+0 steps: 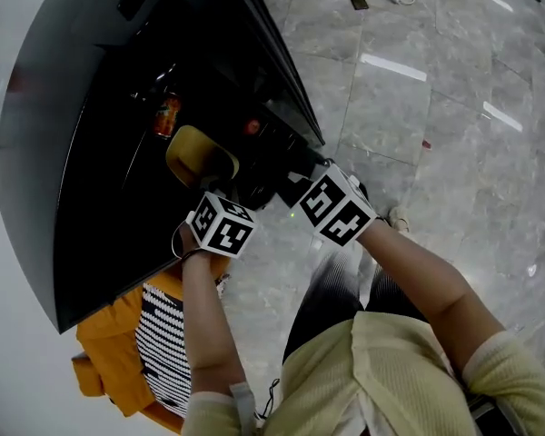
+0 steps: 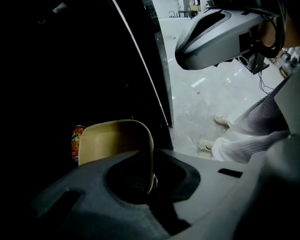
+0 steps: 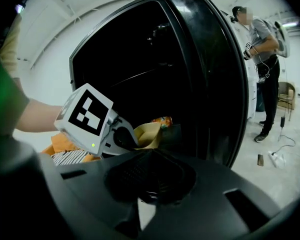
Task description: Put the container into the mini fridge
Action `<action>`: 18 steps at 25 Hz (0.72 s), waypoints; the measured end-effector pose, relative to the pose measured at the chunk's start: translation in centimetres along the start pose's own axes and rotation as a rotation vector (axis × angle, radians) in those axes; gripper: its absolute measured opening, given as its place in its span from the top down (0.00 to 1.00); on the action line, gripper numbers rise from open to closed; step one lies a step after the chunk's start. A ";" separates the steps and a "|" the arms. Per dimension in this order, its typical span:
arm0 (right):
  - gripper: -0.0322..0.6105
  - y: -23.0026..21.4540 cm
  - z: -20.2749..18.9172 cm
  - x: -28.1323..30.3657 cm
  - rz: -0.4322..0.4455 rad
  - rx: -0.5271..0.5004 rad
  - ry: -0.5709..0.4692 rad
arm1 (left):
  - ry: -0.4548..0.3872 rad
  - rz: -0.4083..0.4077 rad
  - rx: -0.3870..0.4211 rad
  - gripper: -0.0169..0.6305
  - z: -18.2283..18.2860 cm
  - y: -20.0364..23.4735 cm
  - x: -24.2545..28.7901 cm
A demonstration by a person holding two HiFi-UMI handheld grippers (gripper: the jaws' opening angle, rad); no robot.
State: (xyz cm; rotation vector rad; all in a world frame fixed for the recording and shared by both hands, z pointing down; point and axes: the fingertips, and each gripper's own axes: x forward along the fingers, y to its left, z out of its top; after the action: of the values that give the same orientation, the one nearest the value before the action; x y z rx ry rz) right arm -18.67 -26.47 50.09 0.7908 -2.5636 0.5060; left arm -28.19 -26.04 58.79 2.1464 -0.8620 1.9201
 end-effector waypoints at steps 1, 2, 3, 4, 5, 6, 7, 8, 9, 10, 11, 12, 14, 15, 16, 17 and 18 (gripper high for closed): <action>0.90 -0.1 0.0 0.1 -0.006 -0.001 -0.001 | -0.001 0.002 -0.002 0.93 0.0 0.3 0.2; 0.90 -0.3 0.0 0.3 -0.011 0.002 -0.005 | -0.002 0.004 -0.006 0.93 0.0 0.5 0.4; 0.90 -0.3 0.1 0.4 -0.016 0.006 -0.008 | -0.003 0.004 -0.007 0.93 0.0 0.7 0.6; 0.90 -0.3 0.1 0.6 -0.020 0.011 -0.011 | -0.002 0.003 -0.006 0.93 -0.1 0.9 0.8; 0.90 -0.3 0.0 0.8 -0.022 0.015 -0.012 | 0.001 0.002 -0.002 0.93 -0.2 1.1 1.1; 0.90 -0.2 -0.1 1.0 -0.022 0.017 -0.011 | 0.006 0.001 0.000 0.93 -0.4 1.3 1.4; 0.90 0.0 -0.3 1.2 -0.020 0.019 -0.010 | 0.011 0.000 0.001 0.93 -0.6 1.5 1.6; 0.90 0.2 -0.4 1.4 -0.018 0.021 -0.010 | 0.016 -0.001 0.000 0.93 -0.8 1.8 1.9; 0.90 0.4 -0.5 1.6 -0.017 0.024 -0.010 | 0.019 -0.003 -0.003 0.93 -0.9 2.1 2.1; 0.90 0.5 -0.7 1.7 -0.016 0.029 -0.009 | 0.020 -0.005 -0.006 0.93 -1.0 2.4 2.3; 0.90 0.7 -1.0 1.7 -0.014 0.032 -0.007 | 0.019 -0.005 -0.010 0.93 -1.1 2.7 2.5; 0.90 0.8 -1.2 1.7 -0.014 0.035 -0.004 | 0.018 -0.005 -0.014 0.93 -1.1 2.9 2.7; 0.90 0.9 -1.7 1.7 -0.014 0.040 0.002 | 0.019 -0.013 -0.017 0.93 -1.0 3.1 2.9; 0.90 0.9 -1.9 1.7 -0.016 0.044 0.004 | 0.019 -0.019 -0.016 0.93 -0.9 3.1 3.0; 0.90 0.9 -2.0 1.7 -0.018 0.047 0.004 | 0.017 -0.023 -0.016 0.93 -0.8 3.2 3.0; 0.90 0.9 -2.1 1.7 -0.020 0.050 0.003 | 0.014 -0.024 -0.019 0.93 -0.8 3.3 3.0; 0.90 0.9 -2.2 1.6 -0.021 0.052 0.004 | 0.010 -0.023 -0.024 0.93 -0.8 3.4 3.0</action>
State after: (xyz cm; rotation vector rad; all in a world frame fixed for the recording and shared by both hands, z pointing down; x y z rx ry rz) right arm -19.82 -25.54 52.52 0.8327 -2.5453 0.5691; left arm -30.47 -29.48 60.90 2.1213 -0.8512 1.8984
